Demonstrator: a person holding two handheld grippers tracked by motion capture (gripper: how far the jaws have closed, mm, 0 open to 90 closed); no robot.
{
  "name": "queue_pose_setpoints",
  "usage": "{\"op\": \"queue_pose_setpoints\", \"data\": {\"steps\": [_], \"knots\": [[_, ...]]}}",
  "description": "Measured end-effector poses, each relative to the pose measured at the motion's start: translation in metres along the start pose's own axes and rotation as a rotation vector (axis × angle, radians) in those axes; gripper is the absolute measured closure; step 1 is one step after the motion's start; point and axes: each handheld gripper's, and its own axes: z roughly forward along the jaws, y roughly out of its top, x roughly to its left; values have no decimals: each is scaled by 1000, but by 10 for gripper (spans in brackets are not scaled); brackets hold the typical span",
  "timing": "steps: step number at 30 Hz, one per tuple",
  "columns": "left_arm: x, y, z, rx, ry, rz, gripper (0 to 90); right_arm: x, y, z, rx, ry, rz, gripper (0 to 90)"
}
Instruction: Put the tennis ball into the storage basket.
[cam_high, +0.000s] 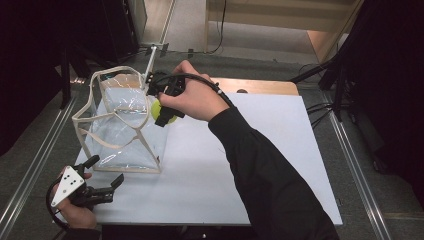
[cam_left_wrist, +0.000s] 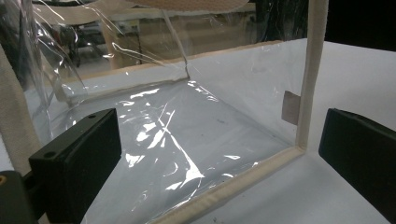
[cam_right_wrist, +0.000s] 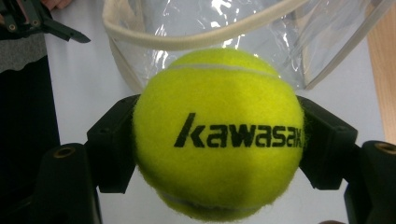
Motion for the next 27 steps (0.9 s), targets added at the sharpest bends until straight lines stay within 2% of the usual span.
{"op": "queue_pose_setpoints", "data": {"steps": [27], "knots": [[1, 0, -1, -3, -3, 4, 0, 4, 32, -11, -12, -10, -30, 235]]}}
